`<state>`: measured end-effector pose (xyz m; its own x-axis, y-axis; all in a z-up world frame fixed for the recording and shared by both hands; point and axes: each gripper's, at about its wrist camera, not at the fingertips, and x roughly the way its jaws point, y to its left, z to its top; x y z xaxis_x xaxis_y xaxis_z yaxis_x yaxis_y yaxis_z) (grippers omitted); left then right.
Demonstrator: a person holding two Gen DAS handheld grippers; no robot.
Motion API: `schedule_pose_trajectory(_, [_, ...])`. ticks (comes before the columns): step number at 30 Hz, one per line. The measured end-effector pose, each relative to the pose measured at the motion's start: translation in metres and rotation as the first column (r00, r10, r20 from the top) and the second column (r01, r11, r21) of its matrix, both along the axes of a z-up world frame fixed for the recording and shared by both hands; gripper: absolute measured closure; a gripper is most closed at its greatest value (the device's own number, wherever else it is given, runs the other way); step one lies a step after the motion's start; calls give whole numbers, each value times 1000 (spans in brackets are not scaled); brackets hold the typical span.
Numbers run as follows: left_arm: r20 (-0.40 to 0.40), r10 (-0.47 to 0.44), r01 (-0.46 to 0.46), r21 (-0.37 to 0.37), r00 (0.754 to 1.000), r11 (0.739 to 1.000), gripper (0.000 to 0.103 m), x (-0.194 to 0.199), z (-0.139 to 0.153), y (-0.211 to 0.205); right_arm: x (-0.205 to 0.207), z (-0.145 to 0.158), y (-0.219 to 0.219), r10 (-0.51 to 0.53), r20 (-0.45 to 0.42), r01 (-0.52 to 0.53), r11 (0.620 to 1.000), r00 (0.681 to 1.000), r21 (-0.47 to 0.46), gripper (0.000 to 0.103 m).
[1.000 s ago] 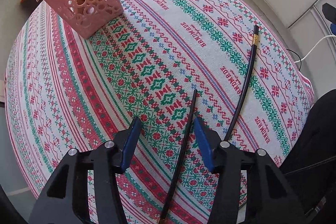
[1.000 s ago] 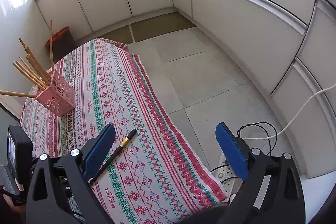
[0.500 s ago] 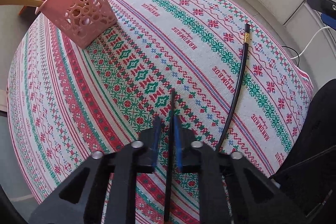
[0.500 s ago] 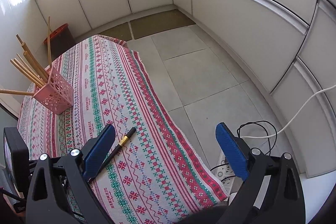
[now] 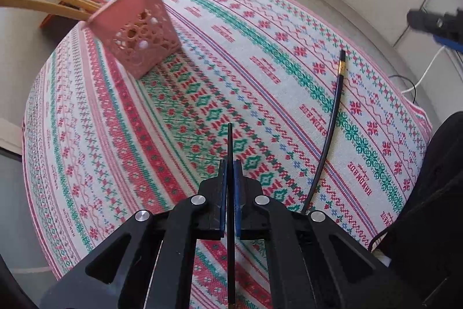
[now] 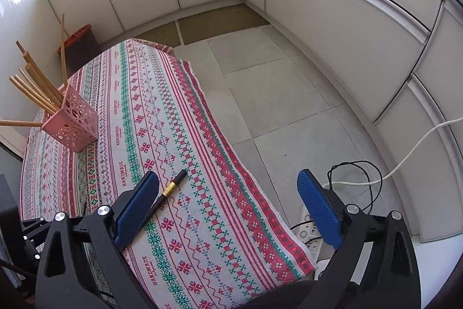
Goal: Organize utensils
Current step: 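Grasp the black brush with gold band with the right gripper, then carry the black stick and black brush upright over the pink holder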
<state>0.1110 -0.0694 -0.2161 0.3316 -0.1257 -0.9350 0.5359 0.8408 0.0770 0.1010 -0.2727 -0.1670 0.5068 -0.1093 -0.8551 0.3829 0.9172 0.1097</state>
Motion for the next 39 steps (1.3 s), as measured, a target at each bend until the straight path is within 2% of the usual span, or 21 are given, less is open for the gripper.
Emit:
schedule_pose_trajectory(3, [19,44,-43,-41,999,998,99,0,15,20,10,-16,1,-24,-84,34,992,996,118,10])
schedule_pose_trajectory(5, [34,75,-73,-59,997,996,99,1,24,33,20,-30,7,-39,-160,66,983,986,169,14])
schedule_pose_trajectory(7, [46,102,-99,-74,994,992,99,2,31,44,29,-41,13,-58,-221,101,977,974,189,28])
schedule_pose_trajectory(12, [75,146,-138,-109,986,984,99,4,48,67,52,-68,28,-98,-344,189,951,934,243,49])
schedule_pose_trajectory(15, [86,158,-146,-132,984,981,99,7,60,76,63,-81,38,-121,-392,218,953,912,211,50])
schedule_pose_trajectory(19, [99,167,-151,-149,981,977,99,8,69,82,68,-79,45,-155,-384,232,959,910,161,52])
schedule_pose_trajectory(20, [103,169,-153,-150,980,977,99,9,68,78,69,-79,46,-171,-378,239,961,910,142,57])
schedule_pose_trajectory(21, [106,170,-153,-153,980,976,99,10,70,80,72,-77,43,-182,-375,242,963,909,118,70])
schedule_pose_trajectory(22, [112,172,-153,-158,979,976,99,9,74,80,72,-76,43,-193,-368,245,964,910,100,78])
schedule_pose_trajectory(23, [118,174,-154,-160,978,975,99,9,76,80,73,-76,42,-197,-361,248,964,912,100,81])
schedule_pose_trajectory(24, [122,177,-156,-162,977,974,99,9,77,81,73,-76,42,-200,-351,250,963,915,103,89])
schedule_pose_trajectory(27, [130,188,-165,-173,974,971,99,8,81,83,71,-73,37,-198,-306,256,953,931,163,95])
schedule_pose_trajectory(30, [128,196,-168,-200,972,965,99,7,85,87,62,-64,36,-190,-232,245,940,954,237,96])
schedule_pose_trajectory(32, [116,202,-171,-233,972,957,99,6,90,92,53,-55,38,-171,-193,218,942,966,255,96])
schedule_pose_trajectory(35, [121,209,-169,-281,970,945,99,2,99,98,37,-35,44,-118,-116,147,944,986,295,96])
schedule_pose_trajectory(39, [176,226,-149,-366,958,918,99,-13,120,104,15,1,55,-29,20,21,953,999,301,96])
